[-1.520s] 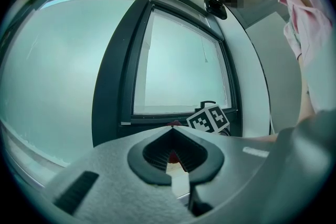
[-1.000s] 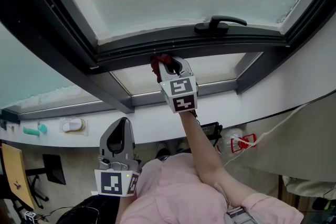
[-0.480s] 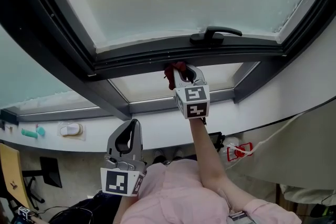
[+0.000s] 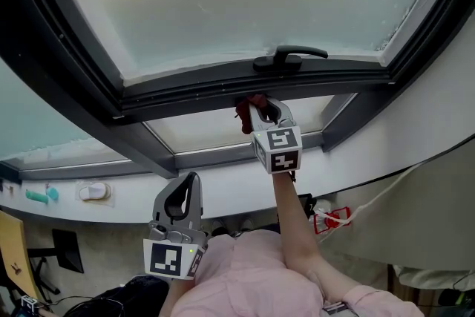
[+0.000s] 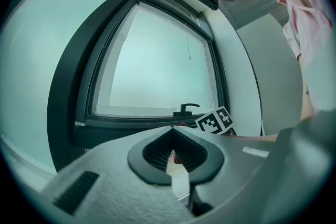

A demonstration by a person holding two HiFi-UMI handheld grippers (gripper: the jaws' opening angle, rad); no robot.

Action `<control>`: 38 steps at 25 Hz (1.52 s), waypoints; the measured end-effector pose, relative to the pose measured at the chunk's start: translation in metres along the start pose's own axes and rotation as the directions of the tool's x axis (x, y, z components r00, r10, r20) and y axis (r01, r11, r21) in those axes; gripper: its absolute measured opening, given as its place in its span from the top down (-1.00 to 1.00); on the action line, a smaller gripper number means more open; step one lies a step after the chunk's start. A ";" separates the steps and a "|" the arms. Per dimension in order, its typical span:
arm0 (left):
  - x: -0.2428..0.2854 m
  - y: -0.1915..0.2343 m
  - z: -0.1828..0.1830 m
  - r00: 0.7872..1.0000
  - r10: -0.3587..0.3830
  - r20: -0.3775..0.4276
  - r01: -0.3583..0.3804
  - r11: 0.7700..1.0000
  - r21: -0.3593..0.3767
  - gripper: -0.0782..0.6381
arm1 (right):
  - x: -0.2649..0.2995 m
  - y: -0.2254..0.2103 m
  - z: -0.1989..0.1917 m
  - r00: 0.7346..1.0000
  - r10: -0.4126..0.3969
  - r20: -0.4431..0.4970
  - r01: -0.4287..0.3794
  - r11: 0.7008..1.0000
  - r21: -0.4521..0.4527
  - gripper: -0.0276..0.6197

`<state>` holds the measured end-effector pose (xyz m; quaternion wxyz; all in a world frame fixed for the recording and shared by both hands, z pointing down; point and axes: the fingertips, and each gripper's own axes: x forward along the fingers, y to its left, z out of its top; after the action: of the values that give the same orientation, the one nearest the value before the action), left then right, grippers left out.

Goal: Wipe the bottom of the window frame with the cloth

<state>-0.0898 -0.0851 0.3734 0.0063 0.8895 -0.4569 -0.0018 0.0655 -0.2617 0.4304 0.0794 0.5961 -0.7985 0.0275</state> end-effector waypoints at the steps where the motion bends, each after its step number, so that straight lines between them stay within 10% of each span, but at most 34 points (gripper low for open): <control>1: 0.002 -0.002 0.000 1.000 0.000 0.001 0.000 1.000 0.000 0.78 | 0.000 -0.001 0.000 1.000 0.004 0.000 -0.004 1.000 -0.006 0.72; 28: 0.008 -0.049 -0.021 0.999 0.027 -0.040 -0.028 0.999 -0.032 0.79 | -0.016 -0.051 -0.009 1.000 -0.008 -0.013 0.008 0.999 -0.033 0.72; 38: -0.010 -0.026 -0.035 0.998 -0.007 -0.063 0.003 0.999 -0.054 0.79 | -0.076 -0.062 -0.018 0.987 -0.163 -0.008 0.163 0.987 0.009 0.72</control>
<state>-0.0747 -0.0615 0.4081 0.0448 0.8898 -0.4540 0.0137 0.1476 -0.2052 0.4327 0.0815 0.6598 -0.7466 0.0267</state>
